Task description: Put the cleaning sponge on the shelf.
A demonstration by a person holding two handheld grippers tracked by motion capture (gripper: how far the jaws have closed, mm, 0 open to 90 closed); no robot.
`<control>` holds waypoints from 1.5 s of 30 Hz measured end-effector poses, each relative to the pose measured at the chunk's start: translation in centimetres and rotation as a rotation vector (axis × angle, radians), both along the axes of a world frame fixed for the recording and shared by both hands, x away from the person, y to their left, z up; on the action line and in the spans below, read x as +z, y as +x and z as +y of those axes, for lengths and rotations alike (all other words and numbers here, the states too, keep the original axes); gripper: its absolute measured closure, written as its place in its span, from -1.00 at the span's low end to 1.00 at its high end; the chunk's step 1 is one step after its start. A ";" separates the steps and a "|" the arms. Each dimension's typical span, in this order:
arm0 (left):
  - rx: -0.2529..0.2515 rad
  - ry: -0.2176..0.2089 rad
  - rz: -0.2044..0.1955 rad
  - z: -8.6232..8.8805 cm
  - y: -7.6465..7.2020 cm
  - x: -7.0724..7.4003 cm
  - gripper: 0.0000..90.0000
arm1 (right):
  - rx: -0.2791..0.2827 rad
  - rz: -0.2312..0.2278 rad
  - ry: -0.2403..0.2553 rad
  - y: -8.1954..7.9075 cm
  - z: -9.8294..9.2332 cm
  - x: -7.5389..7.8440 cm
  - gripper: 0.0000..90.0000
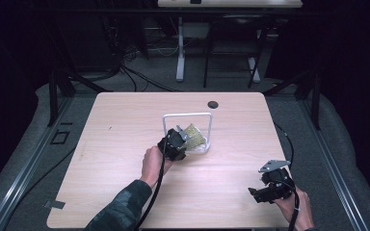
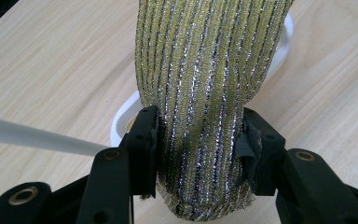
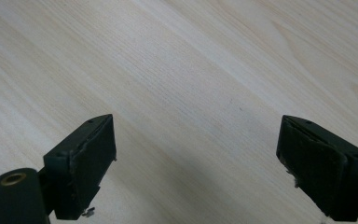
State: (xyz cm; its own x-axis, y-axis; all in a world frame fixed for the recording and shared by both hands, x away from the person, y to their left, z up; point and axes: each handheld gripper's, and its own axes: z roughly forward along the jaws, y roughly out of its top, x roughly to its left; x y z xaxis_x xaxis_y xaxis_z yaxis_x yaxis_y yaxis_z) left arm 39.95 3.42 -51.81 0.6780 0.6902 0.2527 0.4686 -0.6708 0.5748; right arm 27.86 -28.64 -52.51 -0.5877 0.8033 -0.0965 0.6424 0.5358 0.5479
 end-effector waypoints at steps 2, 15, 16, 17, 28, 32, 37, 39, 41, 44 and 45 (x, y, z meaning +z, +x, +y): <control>0.010 -0.003 0.008 -0.3 0.3 -0.2 0.18 | -0.001 0.000 0.001 0.0 0.0 0.0 -0.75; 0.061 0.006 0.041 -0.5 2.0 -0.7 0.17 | 0.009 0.000 -0.006 0.0 0.0 0.0 -0.76; 0.063 0.006 0.048 -0.5 2.1 -0.9 0.17 | 0.009 0.000 -0.006 0.0 0.0 0.0 -0.76; 0.064 0.012 0.052 -0.5 2.2 -1.0 0.17 | 0.014 -0.002 -0.010 0.0 0.0 0.0 -0.76; 0.069 0.019 0.062 -0.9 2.8 -1.5 0.16 | 0.018 0.004 -0.003 -0.1 0.1 -0.1 -0.76; 0.060 0.044 0.075 -1.2 3.1 -1.9 0.14 | 0.015 0.001 -0.006 -0.1 0.1 -0.1 -0.76; 0.053 0.042 0.079 -1.3 3.1 -2.0 0.13 | 0.009 0.005 -0.002 -0.1 0.1 -0.1 -0.76; 0.046 0.050 0.083 -1.4 3.1 -2.1 0.08 | 0.017 0.004 -0.004 -0.1 0.1 -0.1 -0.76; 0.042 0.050 0.083 -1.4 3.1 -2.1 0.05 | 0.018 0.000 -0.002 -0.1 0.1 -0.1 -0.76; 0.036 0.045 0.088 -1.5 3.1 -2.1 -0.03 | 0.015 0.002 -0.001 -0.1 0.1 -0.1 -0.76; 0.036 0.045 0.088 -1.5 3.1 -2.1 -0.07 | 0.015 0.002 -0.001 -0.1 0.1 -0.1 -0.76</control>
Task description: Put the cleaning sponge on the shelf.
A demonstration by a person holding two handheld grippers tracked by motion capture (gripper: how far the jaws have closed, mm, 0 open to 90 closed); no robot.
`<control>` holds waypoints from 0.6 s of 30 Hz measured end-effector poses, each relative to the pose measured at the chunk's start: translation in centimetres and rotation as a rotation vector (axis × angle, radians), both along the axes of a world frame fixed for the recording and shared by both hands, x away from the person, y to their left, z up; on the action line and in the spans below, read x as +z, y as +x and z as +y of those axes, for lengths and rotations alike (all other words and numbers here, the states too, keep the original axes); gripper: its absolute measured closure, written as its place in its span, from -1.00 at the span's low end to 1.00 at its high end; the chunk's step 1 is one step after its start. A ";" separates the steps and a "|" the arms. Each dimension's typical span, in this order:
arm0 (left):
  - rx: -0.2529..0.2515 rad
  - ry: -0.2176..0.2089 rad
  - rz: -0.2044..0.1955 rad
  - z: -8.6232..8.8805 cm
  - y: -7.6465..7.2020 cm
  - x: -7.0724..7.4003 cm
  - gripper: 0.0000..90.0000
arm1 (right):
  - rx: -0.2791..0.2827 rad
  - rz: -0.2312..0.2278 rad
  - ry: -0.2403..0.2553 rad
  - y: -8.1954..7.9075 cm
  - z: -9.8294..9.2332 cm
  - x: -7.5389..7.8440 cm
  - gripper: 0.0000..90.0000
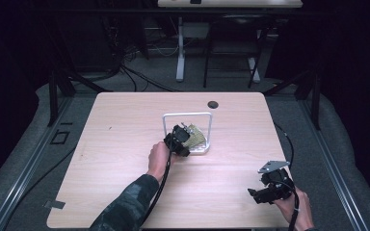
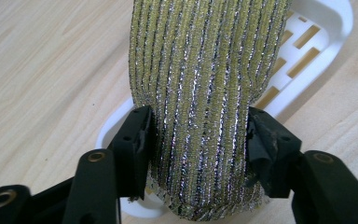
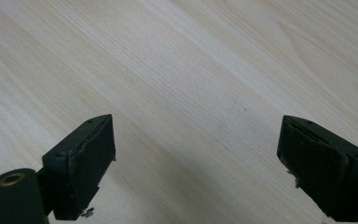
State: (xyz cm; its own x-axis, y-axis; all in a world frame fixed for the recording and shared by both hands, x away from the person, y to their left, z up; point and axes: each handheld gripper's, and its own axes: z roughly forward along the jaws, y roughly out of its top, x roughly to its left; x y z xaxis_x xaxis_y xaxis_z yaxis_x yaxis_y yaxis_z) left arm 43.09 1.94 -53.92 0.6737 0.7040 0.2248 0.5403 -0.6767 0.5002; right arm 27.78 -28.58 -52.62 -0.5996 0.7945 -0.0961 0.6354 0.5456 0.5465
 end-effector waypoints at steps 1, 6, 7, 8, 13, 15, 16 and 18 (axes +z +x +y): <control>-0.002 -0.006 0.003 0.0 0.0 0.1 -0.13 | 0.002 0.003 -0.002 0.0 0.0 0.0 -0.76; -0.012 -0.014 0.003 -0.4 -0.1 0.1 -0.30 | -0.002 -0.009 0.003 -0.1 -0.1 0.2 -0.77; -0.014 -0.017 0.001 -0.5 -0.2 0.1 -0.32 | 0.000 -0.008 0.003 -0.1 -0.1 0.2 -0.77; -0.016 -0.021 -0.001 -0.5 -0.2 0.2 -0.35 | -0.006 -0.006 0.006 -0.1 -0.1 0.1 -0.77; -0.028 -0.025 -0.015 -0.6 -0.4 0.5 -0.50 | -0.001 -0.005 0.004 -0.1 -0.1 0.1 -0.80; -0.029 -0.021 -0.025 -0.6 -0.5 0.9 -0.56 | 0.000 -0.008 0.004 0.0 -0.1 0.2 -0.80; -0.029 -0.021 -0.025 -0.6 -0.5 0.9 -0.58 | 0.000 -0.008 0.004 0.0 -0.1 0.2 -0.80; -0.036 -0.032 -0.022 -0.5 -0.7 1.3 -0.62 | -0.003 -0.004 0.005 -0.1 -0.1 0.1 -0.80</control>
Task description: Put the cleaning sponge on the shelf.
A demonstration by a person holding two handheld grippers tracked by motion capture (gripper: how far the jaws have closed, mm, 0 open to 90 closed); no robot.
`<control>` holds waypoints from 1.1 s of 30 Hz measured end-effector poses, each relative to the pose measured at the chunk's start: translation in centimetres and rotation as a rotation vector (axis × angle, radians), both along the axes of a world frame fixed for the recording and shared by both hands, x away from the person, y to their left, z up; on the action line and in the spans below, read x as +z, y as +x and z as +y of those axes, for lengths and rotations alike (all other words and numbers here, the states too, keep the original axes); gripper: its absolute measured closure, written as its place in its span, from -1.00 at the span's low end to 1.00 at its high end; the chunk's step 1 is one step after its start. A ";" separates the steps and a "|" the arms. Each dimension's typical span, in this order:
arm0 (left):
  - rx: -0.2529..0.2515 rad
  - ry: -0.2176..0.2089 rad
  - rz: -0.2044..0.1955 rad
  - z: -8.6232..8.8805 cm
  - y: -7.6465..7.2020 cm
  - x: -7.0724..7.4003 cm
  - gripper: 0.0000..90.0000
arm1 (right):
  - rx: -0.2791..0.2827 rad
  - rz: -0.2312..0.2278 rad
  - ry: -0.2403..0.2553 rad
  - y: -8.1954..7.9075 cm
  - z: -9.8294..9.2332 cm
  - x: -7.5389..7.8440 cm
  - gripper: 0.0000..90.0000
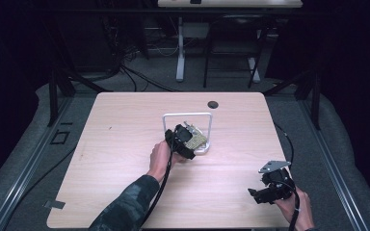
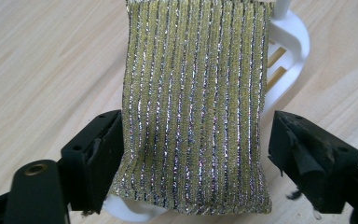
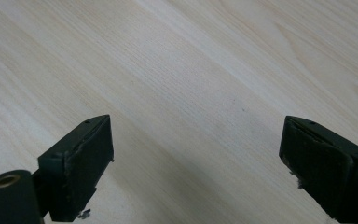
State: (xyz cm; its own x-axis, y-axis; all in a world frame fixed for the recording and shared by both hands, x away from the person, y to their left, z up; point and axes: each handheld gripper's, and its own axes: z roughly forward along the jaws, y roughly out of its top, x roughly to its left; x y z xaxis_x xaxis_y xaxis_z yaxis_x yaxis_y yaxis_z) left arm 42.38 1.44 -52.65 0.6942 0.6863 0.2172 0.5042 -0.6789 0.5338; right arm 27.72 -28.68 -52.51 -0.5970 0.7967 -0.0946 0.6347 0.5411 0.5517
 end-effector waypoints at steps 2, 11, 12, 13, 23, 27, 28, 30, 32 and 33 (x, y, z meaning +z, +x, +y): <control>-0.008 -0.006 0.004 0.1 -0.2 0.2 -0.66 | 0.000 0.003 -0.001 0.0 0.0 0.0 -0.80; -0.058 -0.052 0.012 0.5 -1.4 1.8 -0.69 | 0.002 -0.015 -0.001 -0.1 0.1 0.1 -0.77; -0.070 -0.051 0.014 0.6 -1.7 2.1 -0.69 | 0.001 -0.020 0.001 -0.2 0.1 0.2 -0.77; -0.074 -0.055 0.011 0.6 -1.9 2.3 -0.70 | 0.003 -0.032 0.004 -0.3 0.2 0.4 -0.77; -0.128 -0.048 -0.009 2.2 -4.3 4.1 -0.79 | 0.010 -0.032 -0.002 -0.3 0.3 0.3 -0.77; -0.138 -0.039 -0.017 3.1 -5.4 4.6 -0.84 | 0.008 -0.032 0.001 -0.3 0.4 0.3 -0.77; -0.143 -0.034 -0.015 3.4 -5.7 4.7 -0.85 | 0.008 -0.031 0.001 -0.3 0.4 0.3 -0.77; -0.141 -0.030 -0.017 4.1 -6.2 5.0 -0.87 | 0.008 -0.030 0.000 -0.3 0.4 0.3 -0.77; -0.141 -0.027 -0.010 4.7 -6.7 5.1 -0.91 | 0.007 -0.031 0.000 -0.3 0.4 0.3 -0.77; -0.139 -0.026 -0.010 5.0 -6.9 5.2 -0.92 | 0.007 -0.030 -0.001 -0.3 0.4 0.3 -0.77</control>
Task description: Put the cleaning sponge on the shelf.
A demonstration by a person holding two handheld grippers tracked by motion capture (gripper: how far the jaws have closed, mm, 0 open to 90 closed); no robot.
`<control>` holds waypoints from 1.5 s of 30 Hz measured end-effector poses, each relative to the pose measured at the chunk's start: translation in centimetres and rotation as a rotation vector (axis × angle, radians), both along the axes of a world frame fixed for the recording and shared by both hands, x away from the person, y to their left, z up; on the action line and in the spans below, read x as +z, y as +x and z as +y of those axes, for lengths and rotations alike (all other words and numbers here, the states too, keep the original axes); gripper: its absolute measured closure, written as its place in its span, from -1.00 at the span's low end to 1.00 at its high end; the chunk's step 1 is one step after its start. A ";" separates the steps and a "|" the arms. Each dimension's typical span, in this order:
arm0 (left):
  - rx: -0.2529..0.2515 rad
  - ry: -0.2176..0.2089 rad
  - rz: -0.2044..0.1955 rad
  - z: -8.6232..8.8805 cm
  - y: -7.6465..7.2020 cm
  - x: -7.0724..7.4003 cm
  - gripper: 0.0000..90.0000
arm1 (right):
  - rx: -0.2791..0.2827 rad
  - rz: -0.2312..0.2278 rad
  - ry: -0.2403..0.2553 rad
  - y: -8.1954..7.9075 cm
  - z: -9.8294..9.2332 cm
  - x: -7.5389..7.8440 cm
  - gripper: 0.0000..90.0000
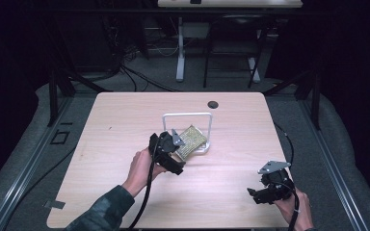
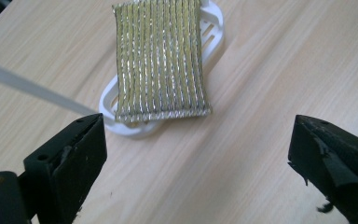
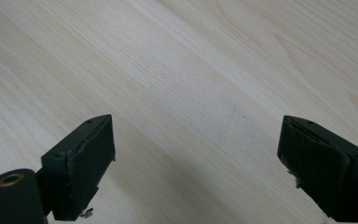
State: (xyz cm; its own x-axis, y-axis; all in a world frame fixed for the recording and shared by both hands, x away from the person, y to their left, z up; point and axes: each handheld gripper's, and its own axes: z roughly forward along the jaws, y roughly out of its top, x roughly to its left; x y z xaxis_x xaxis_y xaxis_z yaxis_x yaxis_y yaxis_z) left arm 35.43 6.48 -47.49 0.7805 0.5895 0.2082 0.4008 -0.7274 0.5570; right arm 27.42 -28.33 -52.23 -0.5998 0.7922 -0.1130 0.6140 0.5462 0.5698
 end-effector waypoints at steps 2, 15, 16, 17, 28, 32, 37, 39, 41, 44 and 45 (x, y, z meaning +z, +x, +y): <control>0.002 0.008 -0.003 0.7 -0.6 0.2 -0.94 | -0.001 0.002 0.001 0.0 0.0 0.0 -0.77; 0.067 -0.026 0.004 5.6 -2.9 0.4 -1.00 | -0.002 0.008 -0.010 0.0 0.2 0.0 -0.76; 0.074 -0.030 0.010 6.2 -3.3 0.4 -1.00 | -0.001 0.009 -0.009 -0.1 0.2 0.0 -0.76; 0.074 -0.030 0.010 6.2 -3.3 0.4 -1.00 | -0.001 0.009 -0.009 -0.1 0.2 0.0 -0.76; 0.143 -0.052 0.060 10.2 -6.3 -1.9 -1.00 | 0.000 0.011 -0.020 -0.1 0.3 -0.1 -0.75; 0.167 -0.052 0.094 11.5 -7.1 -3.3 -1.00 | -0.001 0.015 -0.024 -0.1 0.4 -0.2 -0.75; 0.197 -0.041 0.130 13.1 -8.0 -4.9 -1.00 | 0.005 0.017 -0.032 0.0 0.3 -0.4 -0.75; 0.208 -0.037 0.148 13.8 -7.9 -5.4 -1.00 | 0.003 0.018 -0.029 0.0 0.2 -0.5 -0.75; 0.231 -0.042 0.142 14.3 -7.7 -5.4 -1.00 | -0.002 0.022 -0.026 0.0 0.1 -0.5 -0.75; 0.241 -0.059 0.125 14.6 -7.6 -5.2 -1.00 | -0.001 0.025 -0.031 0.1 0.1 -0.7 -0.75; 0.242 -0.064 0.124 14.6 -7.6 -5.2 -1.00 | -0.001 0.025 -0.031 0.1 0.1 -0.7 -0.75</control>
State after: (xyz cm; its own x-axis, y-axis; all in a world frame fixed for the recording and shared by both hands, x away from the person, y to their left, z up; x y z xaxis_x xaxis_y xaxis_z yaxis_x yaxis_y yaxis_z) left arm 27.86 21.04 -52.67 0.6329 0.7705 0.0760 0.6266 -0.5674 0.5343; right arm 27.52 -28.27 -52.89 -0.6022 0.7888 -0.1229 0.6279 0.5630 0.5373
